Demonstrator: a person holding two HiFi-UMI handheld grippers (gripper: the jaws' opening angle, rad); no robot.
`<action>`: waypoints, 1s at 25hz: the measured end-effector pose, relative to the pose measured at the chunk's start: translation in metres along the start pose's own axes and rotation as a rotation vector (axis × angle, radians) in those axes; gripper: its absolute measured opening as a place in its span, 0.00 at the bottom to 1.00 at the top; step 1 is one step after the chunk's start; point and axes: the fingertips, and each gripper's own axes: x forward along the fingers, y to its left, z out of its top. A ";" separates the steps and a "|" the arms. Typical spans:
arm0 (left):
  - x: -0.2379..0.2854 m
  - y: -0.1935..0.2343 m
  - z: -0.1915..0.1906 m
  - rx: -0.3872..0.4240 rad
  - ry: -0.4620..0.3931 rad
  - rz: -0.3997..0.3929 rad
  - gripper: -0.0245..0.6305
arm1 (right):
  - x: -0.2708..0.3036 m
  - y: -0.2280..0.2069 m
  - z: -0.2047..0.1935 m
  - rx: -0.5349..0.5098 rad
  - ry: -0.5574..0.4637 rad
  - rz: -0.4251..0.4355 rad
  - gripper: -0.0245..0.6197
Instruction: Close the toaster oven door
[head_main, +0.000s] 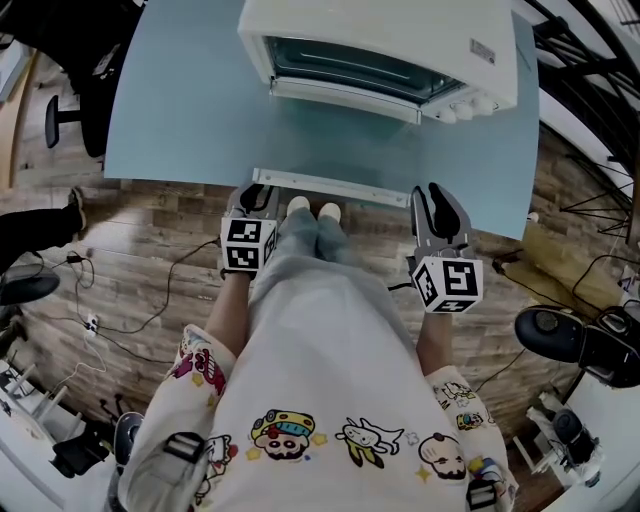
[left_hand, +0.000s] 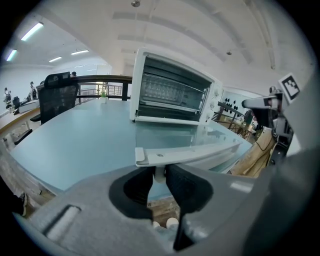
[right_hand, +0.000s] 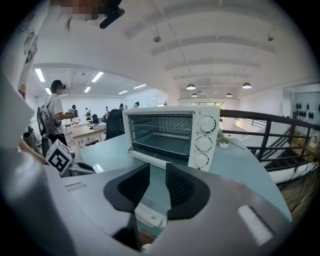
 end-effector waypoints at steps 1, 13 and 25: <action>-0.001 0.000 0.002 -0.001 0.003 0.005 0.16 | 0.000 0.000 0.001 0.001 -0.002 0.000 0.21; -0.022 -0.006 0.034 -0.021 0.011 0.039 0.15 | -0.002 -0.001 0.010 0.008 -0.043 0.016 0.21; -0.037 -0.010 0.078 -0.006 -0.026 0.046 0.15 | 0.002 -0.008 0.025 0.001 -0.090 0.030 0.21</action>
